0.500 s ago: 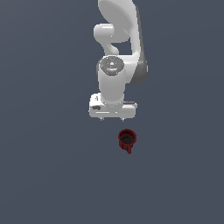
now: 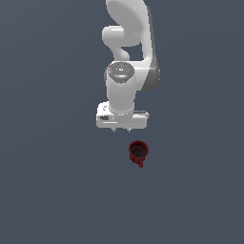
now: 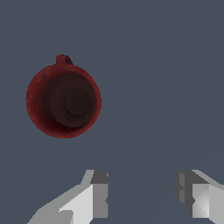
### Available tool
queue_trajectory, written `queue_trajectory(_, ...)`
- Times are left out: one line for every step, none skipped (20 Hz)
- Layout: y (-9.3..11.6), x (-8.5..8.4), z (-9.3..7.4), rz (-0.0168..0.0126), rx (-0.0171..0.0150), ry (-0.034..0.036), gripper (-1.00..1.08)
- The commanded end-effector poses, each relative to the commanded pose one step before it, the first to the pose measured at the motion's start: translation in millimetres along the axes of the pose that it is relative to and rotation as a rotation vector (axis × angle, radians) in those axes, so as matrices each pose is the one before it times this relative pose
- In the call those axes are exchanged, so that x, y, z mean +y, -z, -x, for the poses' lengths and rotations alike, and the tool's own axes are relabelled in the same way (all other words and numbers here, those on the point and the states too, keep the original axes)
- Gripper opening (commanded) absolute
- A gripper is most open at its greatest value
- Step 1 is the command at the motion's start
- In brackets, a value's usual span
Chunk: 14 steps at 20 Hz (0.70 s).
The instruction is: Pick up the object and move it to a goal position.
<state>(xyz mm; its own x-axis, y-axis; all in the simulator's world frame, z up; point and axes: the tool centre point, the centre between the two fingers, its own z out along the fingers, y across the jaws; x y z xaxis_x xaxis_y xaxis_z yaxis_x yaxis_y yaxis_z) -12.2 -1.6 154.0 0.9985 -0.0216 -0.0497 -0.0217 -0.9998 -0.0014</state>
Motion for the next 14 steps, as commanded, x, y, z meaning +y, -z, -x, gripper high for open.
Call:
queue_trajectory(5.91, 0.64, -1.70, 0.00510, 0.01091, 0.01010, 0.28)
queue_trajectory(3.41, 0.40, -0.91, 0.00317, 0.00637, 0.00590, 0.28)
queue_trajectory(3.77, 0.54, -1.02, 0.00352, 0.00696, 0.00671, 0.28)
queue_trajectory(4.41, 0.62, -1.19, 0.00406, 0.00811, 0.00777, 0.28)
queue_trajectory(5.15, 0.71, -1.38, 0.00468, 0.00946, 0.00893, 0.28)
queue_trajectory(5.85, 0.83, -1.56, 0.00525, 0.01069, 0.01012, 0.28)
queue_trajectory(6.64, 0.96, -1.77, 0.00588, 0.01208, 0.01142, 0.28)
queue_trajectory(7.44, 1.11, -1.98, 0.00649, 0.01348, 0.01270, 0.28)
queue_trajectory(8.24, 1.27, -2.18, 0.00707, 0.01484, 0.01395, 0.28)
queue_trajectory(9.03, 1.44, -2.38, 0.00761, 0.01620, 0.01518, 0.28)
queue_trajectory(9.82, 1.64, -2.57, 0.00811, 0.01753, 0.01635, 0.28)
queue_trajectory(10.61, 1.85, -2.76, 0.00858, 0.01885, 0.01751, 0.28)
queue_trajectory(11.38, 2.08, -2.94, 0.00900, 0.02014, 0.01861, 0.28)
queue_trajectory(12.14, 2.34, -3.11, 0.00937, 0.02141, 0.01966, 0.28)
